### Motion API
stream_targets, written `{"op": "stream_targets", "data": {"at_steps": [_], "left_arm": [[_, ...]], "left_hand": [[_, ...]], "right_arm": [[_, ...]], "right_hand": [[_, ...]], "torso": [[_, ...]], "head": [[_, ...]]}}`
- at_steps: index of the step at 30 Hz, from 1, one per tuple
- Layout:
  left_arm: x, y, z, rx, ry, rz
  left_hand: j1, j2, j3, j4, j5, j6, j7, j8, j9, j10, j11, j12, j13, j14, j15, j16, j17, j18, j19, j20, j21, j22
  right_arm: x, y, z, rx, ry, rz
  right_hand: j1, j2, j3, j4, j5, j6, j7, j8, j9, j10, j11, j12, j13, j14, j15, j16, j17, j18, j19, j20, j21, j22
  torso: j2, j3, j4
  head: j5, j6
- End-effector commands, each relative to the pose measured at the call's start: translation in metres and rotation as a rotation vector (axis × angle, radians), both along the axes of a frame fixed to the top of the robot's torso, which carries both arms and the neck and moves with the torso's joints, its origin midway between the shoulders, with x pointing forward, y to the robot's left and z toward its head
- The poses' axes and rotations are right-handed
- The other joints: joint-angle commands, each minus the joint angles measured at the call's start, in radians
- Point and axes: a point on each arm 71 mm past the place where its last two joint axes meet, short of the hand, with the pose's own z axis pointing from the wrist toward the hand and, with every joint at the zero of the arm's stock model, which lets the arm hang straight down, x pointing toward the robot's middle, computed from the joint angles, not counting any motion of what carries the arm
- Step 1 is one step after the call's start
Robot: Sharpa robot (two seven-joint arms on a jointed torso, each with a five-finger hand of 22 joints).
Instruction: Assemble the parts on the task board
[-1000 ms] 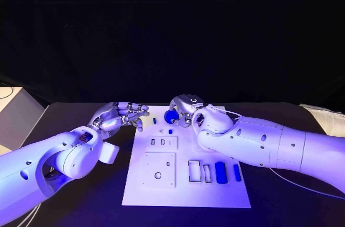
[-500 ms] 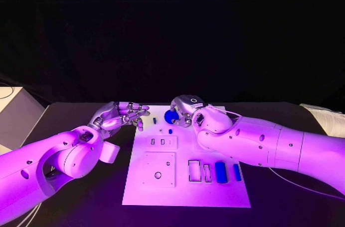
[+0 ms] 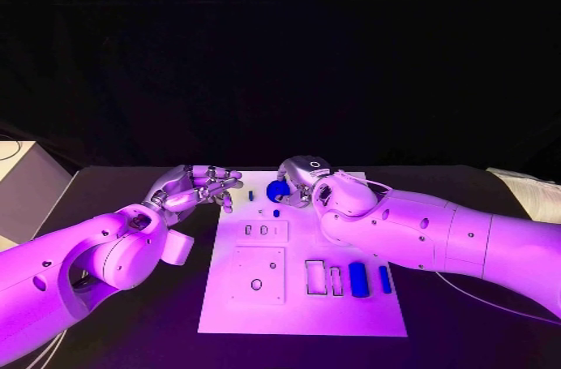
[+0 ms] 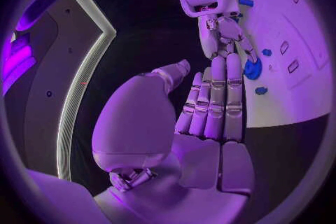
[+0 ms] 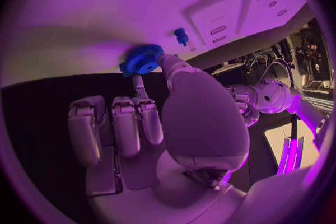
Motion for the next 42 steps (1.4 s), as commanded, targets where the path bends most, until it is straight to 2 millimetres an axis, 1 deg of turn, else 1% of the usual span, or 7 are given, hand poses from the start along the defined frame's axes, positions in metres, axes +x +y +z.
{"op": "stream_targets", "data": {"at_steps": [1, 4, 5, 12, 27, 35, 42], "left_arm": [[-0.001, -0.002, 0.001, -0.001, -0.006, -0.017], [0.0, -0.002, 0.001, 0.0, -0.005, -0.016], [0.0, -0.002, 0.001, 0.0, -0.005, -0.016], [0.0, -0.001, 0.001, 0.002, -0.005, -0.014], [0.0, -0.001, 0.001, 0.029, -0.023, -0.017], [0.0, -0.002, 0.001, 0.038, -0.03, -0.023], [0.0, -0.002, 0.001, 0.04, -0.031, -0.022]], "left_hand": [[-0.004, -0.003, 0.004, 0.001, 0.002, -0.006, -0.001, -0.003, 0.001, -0.009, 0.0, -0.004, 0.001, -0.007, -0.003, 0.005, 0.001, 0.005, -0.009, 0.001, 0.007, 0.002], [-0.004, -0.003, 0.004, 0.001, 0.002, -0.006, -0.001, -0.003, 0.001, -0.009, 0.0, -0.004, 0.001, -0.007, -0.003, 0.005, 0.001, 0.005, -0.009, 0.001, 0.007, 0.002], [-0.004, -0.003, 0.004, 0.001, 0.002, -0.006, -0.001, -0.003, 0.001, -0.009, 0.0, -0.004, 0.001, -0.007, -0.003, 0.005, 0.001, 0.005, -0.009, 0.001, 0.007, 0.002], [-0.005, -0.003, 0.006, 0.001, 0.002, -0.006, 0.0, -0.003, 0.003, -0.01, 0.0, -0.004, 0.001, -0.01, -0.002, 0.009, 0.004, 0.005, -0.015, 0.002, 0.016, 0.007], [-0.003, -0.003, 0.008, 0.0, 0.002, -0.007, 0.0, -0.003, 0.003, -0.012, 0.001, -0.004, 0.001, -0.012, -0.002, 0.01, 0.004, 0.006, -0.016, 0.002, 0.019, 0.009], [-0.002, -0.003, 0.008, -0.001, 0.002, -0.008, 0.001, -0.004, 0.003, -0.012, 0.001, -0.004, 0.001, -0.013, -0.002, 0.01, 0.004, 0.006, -0.017, 0.002, 0.02, 0.01], [-0.002, -0.003, 0.008, -0.001, 0.002, -0.008, 0.001, -0.004, 0.003, -0.012, 0.001, -0.004, 0.001, -0.013, -0.002, 0.01, 0.004, 0.006, -0.017, 0.002, 0.02, 0.01]], "right_arm": [[-0.001, 0.002, -0.003, -0.007, 0.03, 0.02], [-0.001, 0.001, -0.003, -0.006, 0.036, 0.019], [-0.001, 0.0, -0.003, -0.006, 0.039, 0.018], [0.0, -0.005, -0.007, -0.009, 0.075, 0.003], [-0.004, -0.022, -0.006, 0.016, 0.063, -0.003], [-0.007, -0.026, -0.007, 0.04, 0.066, 0.015], [-0.01, -0.031, -0.004, 0.067, 0.038, 0.017]], "right_hand": [[-0.014, 0.003, -0.006, -0.001, 0.007, 0.01, -0.003, -0.003, 0.0, 0.096, 0.005, -0.003, 0.257, 0.104, 0.004, 0.004, 0.263, -0.014, 0.103, 0.008, 0.002, 0.263], [-0.022, 0.008, -0.006, -0.001, 0.009, 0.015, -0.004, -0.001, 0.001, 0.097, 0.004, -0.003, 0.258, 0.104, 0.003, 0.004, 0.263, -0.014, 0.103, 0.008, 0.002, 0.263], [-0.037, 0.023, 0.001, -0.002, 0.032, 0.021, -0.007, -0.002, 0.001, 0.098, 0.002, -0.002, 0.259, 0.104, 0.001, 0.004, 0.263, -0.014, 0.103, 0.006, 0.002, 0.263], [-0.074, 0.056, 0.046, -0.003, 0.094, 0.042, -0.012, 0.0, 0.003, 0.103, -0.003, 0.002, 0.263, 0.104, -0.004, 0.004, 0.263, -0.014, 0.103, 0.001, 0.002, 0.263], [-0.088, 0.041, 0.088, -0.008, 0.145, 0.054, -0.016, -0.002, 0.002, 0.103, -0.007, 0.002, 0.263, 0.104, -0.008, 0.004, 0.263, -0.014, 0.103, -0.003, 0.002, 0.263], [-0.088, 0.04, 0.089, -0.009, 0.147, 0.054, -0.016, -0.002, 0.002, 0.103, -0.007, 0.002, 0.263, 0.104, -0.008, 0.004, 0.263, -0.014, 0.103, -0.003, 0.002, 0.263], [-0.087, 0.038, 0.091, -0.009, 0.147, 0.055, -0.016, -0.002, 0.002, 0.103, -0.008, 0.002, 0.263, 0.104, -0.008, 0.004, 0.263, -0.014, 0.103, -0.003, 0.002, 0.263]], "torso": [[0.0, 0.0003, 0.0004], [0.0, 0.0007, -0.0003], [0.0, 0.0008, -0.0006], [0.0, 0.0001, -0.0005], [0.0, 0.0014, -0.0001], [0.0, 0.0014, -0.0017], [-0.001, 0.0, 0.0011]], "head": [[0.0, -0.001], [0.001, -0.001], [0.001, -0.001], [0.002, -0.003], [0.003, -0.001], [0.005, -0.001], [0.004, 0.0]]}}
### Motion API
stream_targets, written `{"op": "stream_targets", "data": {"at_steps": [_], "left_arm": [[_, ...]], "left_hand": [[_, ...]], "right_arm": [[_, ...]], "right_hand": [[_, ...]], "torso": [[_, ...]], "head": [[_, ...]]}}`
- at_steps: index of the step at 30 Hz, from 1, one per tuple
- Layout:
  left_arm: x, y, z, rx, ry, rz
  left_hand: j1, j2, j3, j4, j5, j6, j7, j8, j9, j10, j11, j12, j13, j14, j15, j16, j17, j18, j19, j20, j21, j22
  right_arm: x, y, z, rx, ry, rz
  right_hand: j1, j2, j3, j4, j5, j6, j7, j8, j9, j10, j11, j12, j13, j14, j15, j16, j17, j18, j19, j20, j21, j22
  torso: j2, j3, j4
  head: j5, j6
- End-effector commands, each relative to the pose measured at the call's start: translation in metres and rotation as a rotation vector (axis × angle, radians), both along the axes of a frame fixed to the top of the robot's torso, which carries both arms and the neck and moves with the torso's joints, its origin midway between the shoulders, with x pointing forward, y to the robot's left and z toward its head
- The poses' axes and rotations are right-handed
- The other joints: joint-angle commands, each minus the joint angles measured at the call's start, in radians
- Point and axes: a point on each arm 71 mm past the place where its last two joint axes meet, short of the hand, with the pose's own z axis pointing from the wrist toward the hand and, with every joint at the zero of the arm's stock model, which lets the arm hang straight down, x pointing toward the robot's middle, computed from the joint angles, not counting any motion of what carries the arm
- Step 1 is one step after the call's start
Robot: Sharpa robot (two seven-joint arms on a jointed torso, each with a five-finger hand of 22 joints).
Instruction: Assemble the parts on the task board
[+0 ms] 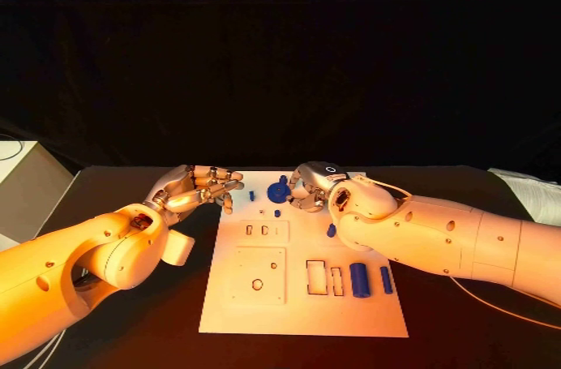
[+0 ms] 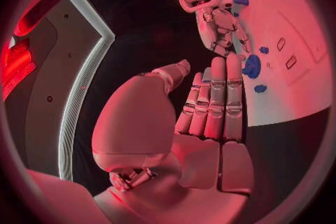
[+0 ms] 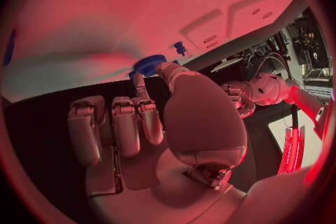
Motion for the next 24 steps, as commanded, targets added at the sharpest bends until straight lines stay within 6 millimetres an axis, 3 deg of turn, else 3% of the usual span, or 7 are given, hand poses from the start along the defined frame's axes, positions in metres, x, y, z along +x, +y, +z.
{"op": "stream_targets", "data": {"at_steps": [1, 5, 8, 12, 16, 20, 24], "left_arm": [[-0.001, -0.002, 0.001, 0.004, -0.01, -0.021], [-0.001, -0.002, 0.001, 0.004, -0.01, -0.019], [0.0, -0.001, 0.001, 0.004, -0.011, -0.018], [0.0, 0.0, 0.001, 0.0, -0.009, -0.015], [0.002, 0.002, 0.0, -0.009, -0.004, -0.009], [0.003, 0.001, -0.002, -0.015, 0.0, -0.009], [0.003, 0.0, -0.002, -0.018, 0.0, -0.011]], "left_hand": [[-0.002, -0.003, 0.006, 0.002, 0.002, -0.008, 0.001, -0.004, 0.001, -0.005, 0.001, -0.004, 0.001, -0.009, 0.002, 0.004, 0.002, 0.006, -0.008, 0.0, 0.003, 0.001], [-0.002, -0.003, 0.006, 0.002, 0.002, -0.008, 0.001, -0.004, 0.001, -0.005, 0.001, -0.004, 0.001, -0.009, 0.002, 0.004, 0.002, 0.006, -0.008, 0.0, 0.003, 0.001], [-0.002, -0.004, 0.006, 0.001, 0.002, -0.009, 0.001, -0.004, 0.001, -0.006, 0.001, -0.004, 0.001, -0.01, 0.002, 0.004, 0.002, 0.006, -0.009, 0.0, 0.005, 0.003], [-0.002, -0.004, 0.006, 0.001, 0.002, -0.009, 0.001, -0.004, 0.001, -0.006, 0.001, -0.004, 0.001, -0.01, 0.002, 0.004, 0.002, 0.005, -0.009, 0.0, 0.005, 0.003], [-0.002, -0.004, 0.006, 0.001, 0.002, -0.009, 0.001, -0.004, 0.001, -0.006, 0.001, -0.004, 0.001, -0.01, 0.002, 0.004, 0.002, 0.005, -0.009, 0.0, 0.005, 0.003], [-0.003, -0.005, 0.006, 0.001, 0.002, -0.008, 0.001, -0.004, 0.002, -0.005, 0.001, -0.004, 0.001, -0.011, 0.002, 0.004, 0.002, 0.005, -0.01, 0.0, 0.006, 0.003], [-0.003, -0.005, 0.006, 0.001, 0.002, -0.008, 0.001, -0.004, 0.002, -0.005, 0.001, -0.004, 0.001, -0.011, 0.002, 0.004, 0.002, 0.005, -0.01, 0.0, 0.006, 0.003]], "right_arm": [[-0.003, -0.002, 0.003, 0.03, -0.035, 0.016], [-0.007, -0.011, 0.007, 0.054, -0.061, 0.014], [-0.01, -0.022, 0.012, 0.093, -0.076, 0.02], [-0.012, -0.041, 0.02, 0.168, -0.058, 0.048], [-0.012, -0.073, 0.027, 0.261, -0.008, 0.069], [-0.012, -0.11, 0.031, 0.309, 0.029, 0.072], [-0.012, -0.141, 0.031, 0.295, 0.046, 0.051]], "right_hand": [[-0.005, -0.004, 0.007, -0.003, 0.006, 0.004, -0.002, 0.001, 0.0, 0.103, -0.008, 0.002, 0.263, 0.104, -0.008, 0.004, 0.263, -0.014, 0.103, -0.003, 0.002, 0.263], [0.006, -0.015, 0.022, -0.013, 0.006, 0.006, -0.003, 0.0, 0.0, 0.103, -0.009, 0.002, 0.263, 0.104, -0.009, 0.004, 0.263, -0.014, 0.103, -0.005, 0.002, 0.263], [0.023, -0.034, 0.039, -0.03, -0.026, 0.007, -0.002, -0.002, -0.001, 0.103, -0.008, 0.002, 0.263, 0.104, -0.01, 0.004, 0.263, -0.014, 0.103, -0.006, 0.002, 0.263], [0.059, -0.048, 0.057, -0.059, -0.13, 0.005, 0.002, -0.008, -0.002, 0.098, -0.005, -0.002, 0.258, 0.104, -0.009, 0.004, 0.263, -0.014, 0.103, -0.005, 0.002, 0.263], [0.092, -0.061, 0.059, -0.086, -0.185, 0.003, 0.004, -0.011, -0.002, 0.089, -0.003, -0.01, 0.25, 0.104, -0.008, 0.004, 0.263, -0.014, 0.103, -0.004, 0.002, 0.263], [0.104, -0.08, 0.041, -0.098, -0.191, -0.002, 0.005, -0.014, -0.002, 0.08, -0.002, -0.016, 0.242, 0.104, -0.006, 0.004, 0.263, -0.014, 0.103, -0.002, 0.002, 0.263], [0.117, -0.088, 0.026, -0.107, -0.186, -0.007, 0.005, -0.018, -0.003, 0.077, -0.001, -0.019, 0.239, 0.104, -0.005, 0.004, 0.263, -0.014, 0.103, -0.001, 0.002, 0.263]], "torso": [[0.0, -0.0012, 0.0005], [-0.001, -0.0009, -0.0028], [-0.002, -0.0009, -0.0036], [-0.005, 0.0006, -0.0073], [-0.011, 0.0027, -0.0142], [-0.015, 0.0071, -0.0205], [-0.015, 0.0122, -0.0248]], "head": [[0.0, 0.0], [0.001, 0.002], [-0.001, 0.004], [-0.007, 0.007], [-0.01, 0.01], [-0.023, 0.013], [-0.023, 0.014]]}}
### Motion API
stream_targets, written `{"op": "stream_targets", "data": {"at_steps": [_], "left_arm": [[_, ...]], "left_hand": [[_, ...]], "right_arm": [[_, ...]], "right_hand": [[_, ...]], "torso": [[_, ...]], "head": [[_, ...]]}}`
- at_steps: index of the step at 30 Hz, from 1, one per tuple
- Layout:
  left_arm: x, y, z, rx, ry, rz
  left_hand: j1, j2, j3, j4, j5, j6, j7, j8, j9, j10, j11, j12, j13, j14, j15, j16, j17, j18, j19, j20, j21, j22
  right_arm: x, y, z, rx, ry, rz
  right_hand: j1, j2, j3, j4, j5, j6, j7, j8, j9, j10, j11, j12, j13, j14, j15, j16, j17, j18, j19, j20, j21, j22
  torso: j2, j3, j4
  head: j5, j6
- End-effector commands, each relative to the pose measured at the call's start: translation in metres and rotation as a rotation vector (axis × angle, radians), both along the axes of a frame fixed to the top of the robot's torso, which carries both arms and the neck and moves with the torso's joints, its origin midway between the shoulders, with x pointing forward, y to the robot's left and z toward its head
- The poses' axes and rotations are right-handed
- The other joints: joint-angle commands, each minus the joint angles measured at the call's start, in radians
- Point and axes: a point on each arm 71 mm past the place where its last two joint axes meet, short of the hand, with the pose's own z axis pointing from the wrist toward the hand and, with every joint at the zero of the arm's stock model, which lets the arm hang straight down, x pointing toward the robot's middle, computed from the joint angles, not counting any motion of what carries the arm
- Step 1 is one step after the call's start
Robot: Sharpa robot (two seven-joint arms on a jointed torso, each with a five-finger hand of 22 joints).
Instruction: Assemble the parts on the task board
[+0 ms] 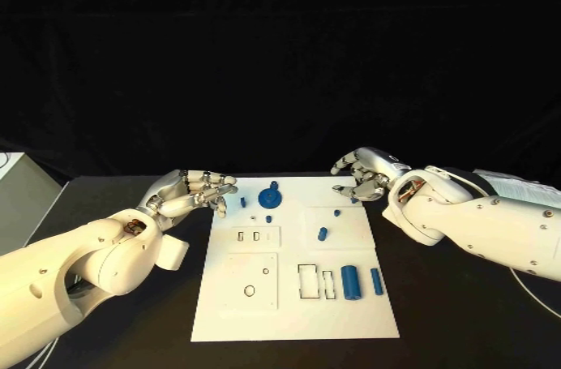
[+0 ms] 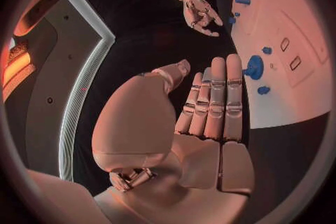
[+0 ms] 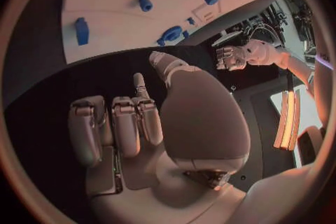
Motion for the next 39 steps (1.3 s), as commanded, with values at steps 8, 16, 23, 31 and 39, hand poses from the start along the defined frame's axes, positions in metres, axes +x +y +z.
{"op": "stream_targets", "data": {"at_steps": [8, 16, 23, 31, 39], "left_arm": [[0.0, -0.003, -0.001, -0.022, -0.001, -0.022], [0.001, -0.003, -0.002, -0.022, 0.001, -0.021], [0.001, -0.003, -0.002, -0.022, 0.002, -0.022], [0.001, -0.002, -0.003, -0.02, 0.001, -0.021], [0.001, -0.002, -0.003, -0.019, 0.002, -0.021]], "left_hand": [[-0.003, -0.005, 0.006, 0.001, 0.002, -0.008, 0.0, -0.004, 0.001, -0.004, 0.001, -0.003, 0.001, -0.008, -0.001, 0.004, 0.001, 0.005, -0.011, 0.0, 0.007, 0.002], [-0.003, -0.005, 0.006, 0.001, 0.002, -0.008, 0.0, -0.004, 0.001, -0.004, 0.001, -0.003, 0.001, -0.008, -0.001, 0.004, 0.001, 0.005, -0.011, 0.0, 0.007, 0.002], [-0.003, -0.005, 0.006, 0.001, 0.002, -0.008, 0.0, -0.004, 0.001, -0.004, 0.001, -0.003, 0.001, -0.008, -0.001, 0.004, 0.001, 0.005, -0.011, 0.0, 0.007, 0.002], [-0.003, -0.005, 0.006, 0.001, 0.002, -0.008, 0.0, -0.004, 0.001, -0.004, 0.001, -0.003, 0.001, -0.008, -0.001, 0.004, 0.001, 0.005, -0.011, 0.0, 0.007, 0.002], [-0.003, -0.005, 0.006, 0.001, 0.002, -0.008, 0.0, -0.004, 0.001, -0.004, 0.001, -0.003, 0.001, -0.008, -0.001, 0.004, 0.001, 0.005, -0.011, 0.0, 0.007, 0.002]], "right_arm": [[0.004, -0.046, -0.004, -0.012, 0.062, 0.031], [0.007, -0.054, -0.014, -0.049, 0.091, 0.013], [0.012, -0.051, -0.022, -0.076, 0.092, -0.008], [0.014, -0.045, -0.032, -0.091, 0.114, -0.011], [0.017, -0.043, -0.036, -0.094, 0.117, -0.026]], "right_hand": [[0.042, -0.006, -0.033, -0.017, -0.011, -0.025, 0.007, -0.019, -0.005, 0.076, 0.005, -0.008, 0.235, 0.104, -0.001, 0.004, 0.263, -0.014, 0.103, 0.002, 0.002, 0.263], [0.051, -0.001, -0.037, -0.02, -0.009, -0.026, 0.008, -0.021, -0.005, 0.078, 0.006, -0.007, 0.237, 0.104, 0.0, 0.004, 0.263, -0.014, 0.103, 0.003, 0.002, 0.263], [0.053, 0.002, -0.038, -0.02, -0.005, -0.024, 0.008, -0.021, -0.004, 0.081, 0.007, -0.004, 0.24, 0.104, 0.0, 0.004, 0.263, -0.014, 0.103, 0.003, 0.002, 0.263], [0.055, 0.007, -0.04, -0.018, 0.006, -0.019, 0.008, -0.019, -0.003, 0.085, 0.007, -0.001, 0.243, 0.104, 0.001, 0.004, 0.263, -0.014, 0.103, 0.004, 0.002, 0.263], [0.054, 0.012, -0.041, -0.014, 0.013, -0.015, 0.008, -0.017, -0.002, 0.088, 0.007, 0.001, 0.246, 0.104, 0.001, 0.004, 0.263, -0.014, 0.103, 0.004, 0.002, 0.263]], "torso": [[-0.001, 0.0133, -0.0106], [0.002, 0.0139, -0.0081], [0.007, 0.0178, -0.0074], [0.009, 0.0199, -0.0071], [0.008, 0.0183, -0.0073]], "head": [[-0.011, -0.006], [-0.015, -0.015], [-0.016, -0.019], [-0.015, -0.026], [-0.017, -0.032]]}}
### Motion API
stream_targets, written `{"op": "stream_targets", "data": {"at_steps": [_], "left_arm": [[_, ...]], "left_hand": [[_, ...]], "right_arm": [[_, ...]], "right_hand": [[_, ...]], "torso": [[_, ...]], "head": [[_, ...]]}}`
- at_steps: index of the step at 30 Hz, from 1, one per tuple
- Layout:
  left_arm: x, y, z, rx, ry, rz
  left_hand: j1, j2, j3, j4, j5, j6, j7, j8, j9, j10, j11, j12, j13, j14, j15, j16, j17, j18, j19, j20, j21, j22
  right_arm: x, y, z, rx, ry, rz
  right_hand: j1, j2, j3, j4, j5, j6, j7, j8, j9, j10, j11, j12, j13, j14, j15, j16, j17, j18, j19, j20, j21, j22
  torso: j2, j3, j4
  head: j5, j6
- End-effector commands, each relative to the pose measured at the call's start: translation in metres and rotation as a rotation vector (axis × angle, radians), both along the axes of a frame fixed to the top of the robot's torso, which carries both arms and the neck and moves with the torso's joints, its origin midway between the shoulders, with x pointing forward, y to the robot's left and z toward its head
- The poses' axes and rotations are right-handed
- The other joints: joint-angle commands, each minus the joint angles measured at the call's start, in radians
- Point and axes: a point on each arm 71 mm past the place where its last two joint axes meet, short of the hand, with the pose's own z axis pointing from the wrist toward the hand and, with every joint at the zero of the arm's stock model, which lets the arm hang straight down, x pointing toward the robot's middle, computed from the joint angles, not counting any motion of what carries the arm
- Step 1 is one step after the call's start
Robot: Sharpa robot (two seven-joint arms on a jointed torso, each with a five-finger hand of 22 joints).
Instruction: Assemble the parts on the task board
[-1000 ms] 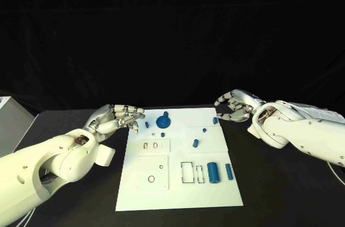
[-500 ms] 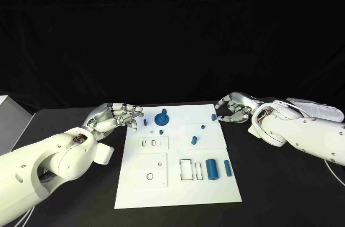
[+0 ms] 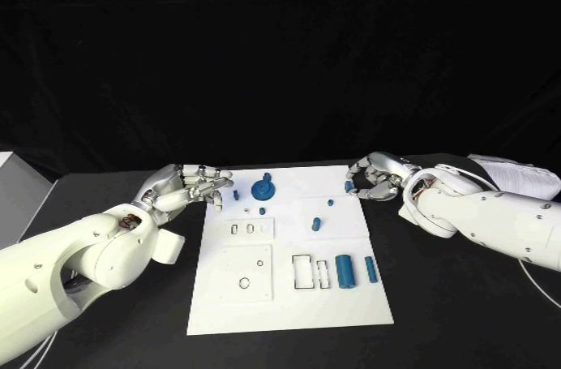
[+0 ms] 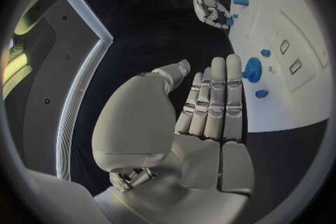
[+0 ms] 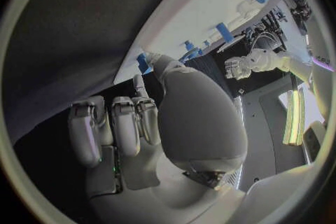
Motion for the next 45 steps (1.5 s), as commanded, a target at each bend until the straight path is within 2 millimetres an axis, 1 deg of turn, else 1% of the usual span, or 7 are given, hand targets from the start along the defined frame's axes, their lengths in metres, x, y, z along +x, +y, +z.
{"op": "stream_targets", "data": {"at_steps": [1, 5, 15, 19, 38, 41, 45], "left_arm": [[-0.001, -0.003, 0.001, -0.013, -0.007, -0.02], [0.0, -0.003, 0.001, -0.013, -0.007, -0.02], [0.0, -0.003, 0.001, -0.012, -0.006, -0.021], [0.0, -0.003, 0.0, -0.011, -0.005, -0.021], [0.0, -0.002, 0.0, -0.009, -0.003, -0.022], [0.0, -0.002, 0.0, -0.008, -0.002, -0.021], [0.0, -0.002, 0.0, -0.008, -0.002, -0.021]], "left_hand": [[-0.003, -0.006, 0.006, 0.0, 0.002, -0.008, 0.0, -0.003, 0.002, -0.004, 0.001, -0.003, 0.001, -0.012, -0.001, 0.004, 0.002, 0.005, -0.008, 0.001, 0.009, 0.003], [-0.003, -0.006, 0.006, 0.0, 0.002, -0.008, 0.0, -0.003, 0.002, -0.004, 0.001, -0.003, 0.001, -0.012, -0.001, 0.004, 0.002, 0.005, -0.008, 0.001, 0.009, 0.003], [-0.003, -0.006, 0.006, 0.0, 0.002, -0.008, 0.0, -0.003, 0.002, -0.004, 0.001, -0.003, 0.001, -0.012, -0.001, 0.004, 0.002, 0.005, -0.008, 0.001, 0.009, 0.003], [-0.003, -0.006, 0.006, 0.0, 0.002, -0.008, 0.0, -0.003, 0.002, -0.004, 0.001, -0.003, 0.001, -0.012, -0.001, 0.004, 0.002, 0.005, -0.008, 0.001, 0.009, 0.003], [-0.004, -0.005, 0.007, 0.0, 0.002, -0.008, 0.001, -0.004, 0.003, -0.005, 0.001, -0.003, 0.001, -0.014, 0.0, 0.005, 0.002, 0.005, -0.011, 0.001, 0.012, 0.005], [-0.004, -0.005, 0.007, 0.0, 0.002, -0.008, 0.001, -0.004, 0.003, -0.005, 0.001, -0.003, 0.001, -0.014, 0.0, 0.005, 0.002, 0.005, -0.011, 0.001, 0.012, 0.005], [-0.004, -0.005, 0.007, 0.0, 0.002, -0.008, 0.001, -0.004, 0.003, -0.005, 0.002, -0.003, 0.001, -0.014, 0.0, 0.005, 0.002, 0.005, -0.012, 0.001, 0.013, 0.005]], "right_arm": [[0.001, 0.001, -0.002, -0.023, 0.011, -0.004], [0.002, 0.002, -0.003, -0.025, 0.013, -0.007], [0.003, 0.004, -0.004, -0.026, 0.017, -0.008], [0.003, 0.006, -0.004, -0.026, 0.018, -0.004], [0.003, 0.01, -0.004, -0.027, 0.022, -0.005], [0.003, 0.01, -0.004, -0.027, 0.021, -0.003], [0.003, 0.012, -0.004, -0.024, 0.017, 0.002]], "right_hand": [[0.007, 0.007, -0.005, 0.002, 0.006, 0.007, 0.001, -0.001, 0.002, 0.089, 0.006, 0.008, 0.247, 0.104, 0.001, 0.004, 0.263, -0.014, 0.103, 0.004, 0.002, 0.263], [0.009, 0.011, -0.002, 0.003, 0.008, 0.013, 0.0, 0.002, 0.003, 0.09, 0.006, 0.008, 0.248, 0.104, 0.0, 0.004, 0.263, -0.014, 0.103, 0.004, 0.002, 0.263], [0.015, 0.024, 0.016, 0.007, 0.014, 0.06, -0.014, 0.026, 0.011, 0.102, -0.006, 0.018, 0.259, 0.104, -0.013, 0.004, 0.263, -0.014, 0.103, -0.006, 0.002, 0.263], [0.018, 0.025, 0.022, 0.005, 0.014, 0.069, -0.019, 0.031, 0.013, 0.105, -0.01, 0.021, 0.262, 0.104, -0.017, 0.004, 0.263, -0.014, 0.103, -0.01, 0.002, 0.263], [0.016, 0.025, 0.025, 0.006, 0.012, 0.07, -0.02, 0.031, 0.013, 0.106, -0.012, 0.022, 0.263, 0.104, -0.02, 0.004, 0.263, -0.014, 0.103, -0.013, 0.002, 0.263], [0.018, 0.033, 0.037, 0.006, 0.015, 0.083, -0.026, 0.039, 0.015, 0.106, -0.016, 0.022, 0.263, 0.104, -0.025, 0.004, 0.263, -0.014, 0.103, -0.017, 0.002, 0.263], [0.023, 0.052, 0.062, 0.0, 0.018, 0.12, -0.043, 0.065, 0.026, 0.106, -0.031, 0.022, 0.263, 0.104, -0.039, 0.004, 0.263, -0.014, 0.103, -0.03, 0.002, 0.263]], "torso": [[-0.001, -0.0007, -0.0005], [0.0, 0.0008, -0.0016], [-0.001, 0.0002, -0.0003], [-0.002, 0.0007, -0.0017], [-0.001, -0.0001, -0.0007], [-0.001, 0.0, -0.0013], [-0.001, 0.0002, -0.0021]], "head": [[-0.002, -0.002], [0.005, -0.003], [0.003, -0.005], [0.005, -0.006], [0.004, -0.008], [0.004, -0.008], [0.004, -0.008]]}}
